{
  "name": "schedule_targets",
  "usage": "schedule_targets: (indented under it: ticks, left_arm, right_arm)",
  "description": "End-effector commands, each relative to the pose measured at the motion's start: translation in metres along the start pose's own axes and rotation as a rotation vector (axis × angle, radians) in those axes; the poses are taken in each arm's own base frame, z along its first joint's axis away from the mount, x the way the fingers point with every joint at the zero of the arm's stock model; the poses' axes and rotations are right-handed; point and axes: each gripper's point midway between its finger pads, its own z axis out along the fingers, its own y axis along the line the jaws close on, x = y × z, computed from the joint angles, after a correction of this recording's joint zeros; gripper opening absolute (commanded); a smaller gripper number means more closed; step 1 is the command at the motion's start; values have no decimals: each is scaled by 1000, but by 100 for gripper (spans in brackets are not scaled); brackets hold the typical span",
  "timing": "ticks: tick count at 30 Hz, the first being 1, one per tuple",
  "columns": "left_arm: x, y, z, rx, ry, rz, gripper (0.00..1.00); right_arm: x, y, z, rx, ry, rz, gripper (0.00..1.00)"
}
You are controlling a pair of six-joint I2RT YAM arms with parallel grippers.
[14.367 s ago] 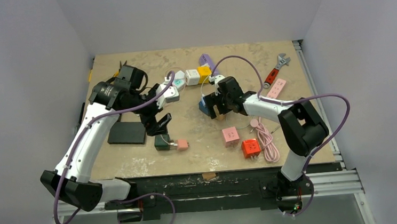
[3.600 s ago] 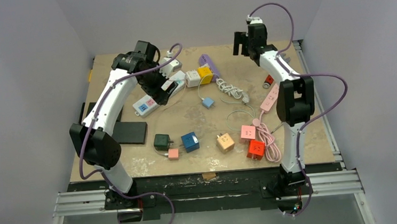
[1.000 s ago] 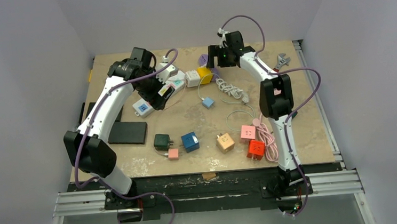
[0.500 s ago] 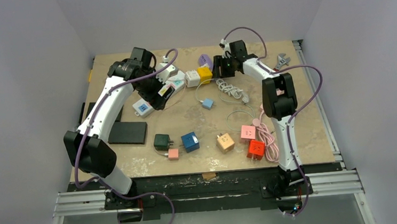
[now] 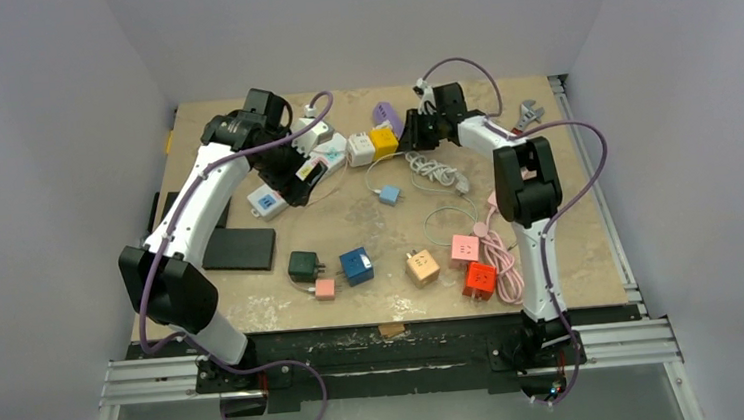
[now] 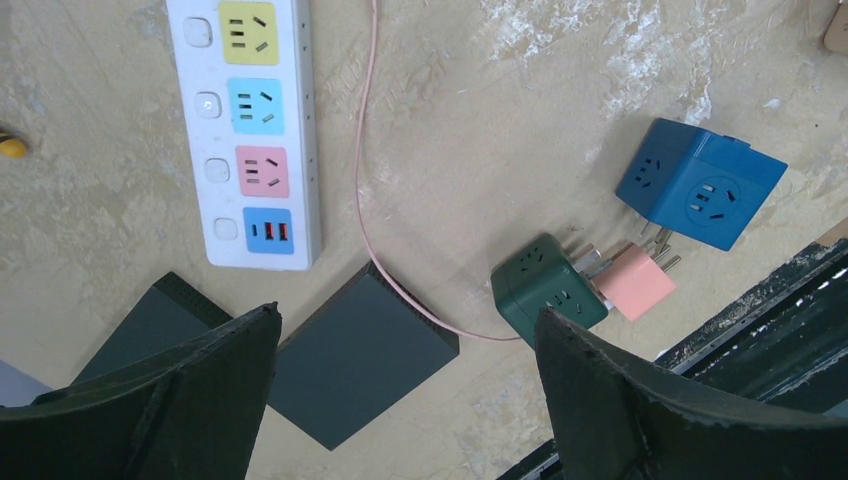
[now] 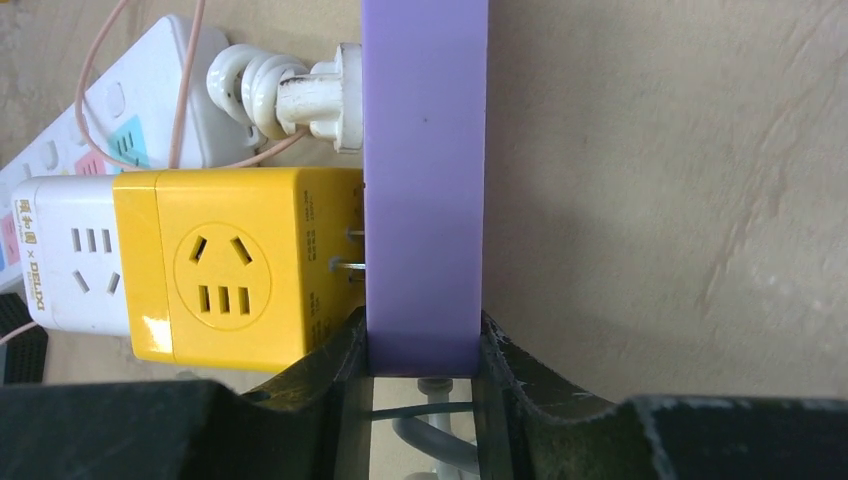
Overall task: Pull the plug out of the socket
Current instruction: Move the socket to the center of the board.
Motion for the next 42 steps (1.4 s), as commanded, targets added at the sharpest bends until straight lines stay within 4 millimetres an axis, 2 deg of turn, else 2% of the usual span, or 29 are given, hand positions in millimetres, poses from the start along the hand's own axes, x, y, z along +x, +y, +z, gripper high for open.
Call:
schedule_targets:
  ticks: [1, 7, 12, 13, 17, 19, 23, 27, 29, 30, 35, 38, 42]
  left_arm:
    - [-1, 2, -17, -27, -37, 15, 94]
    - [-2, -2, -18, -3, -41, 16, 94]
    - [-6, -10, -15, 40, -42, 28, 96]
    - [-9, -11, -14, 47, -36, 35, 99]
    - [-23, -25, 2, 75, -10, 105, 100]
    - [-31, -35, 16, 72, 32, 176, 100]
    - [-65, -62, 37, 133, 13, 214, 100]
    - [-107, -80, 55, 183, -83, 234, 100]
    - [-121, -94, 67, 204, -125, 266, 100]
    - [-125, -100, 73, 211, -139, 280, 100]
    - [-140, -114, 91, 222, -264, 323, 100]
    - [-136, -115, 102, 198, -317, 366, 100]
    - [-127, -124, 119, 180, -322, 488, 100]
  right_arm:
    - [0, 25, -27, -45, -28, -1, 0]
    - [53, 19, -53, 14, 51, 81, 0]
    - [86, 24, -87, 55, 58, 103, 0]
    - [87, 29, -95, 45, 43, 101, 0]
    - [103, 41, -99, 23, 61, 105, 0]
    - [108, 46, -95, 18, 73, 100, 10]
    - [108, 50, -92, 20, 77, 94, 35]
    - [102, 47, -105, 65, 61, 66, 60]
    - [98, 47, -113, 72, 48, 61, 87]
    - [97, 48, -117, 71, 40, 59, 97]
    - [78, 48, -142, 67, -42, 68, 99]
    - [64, 43, -153, 56, -80, 92, 99]
    - [55, 40, -153, 60, -102, 105, 99]
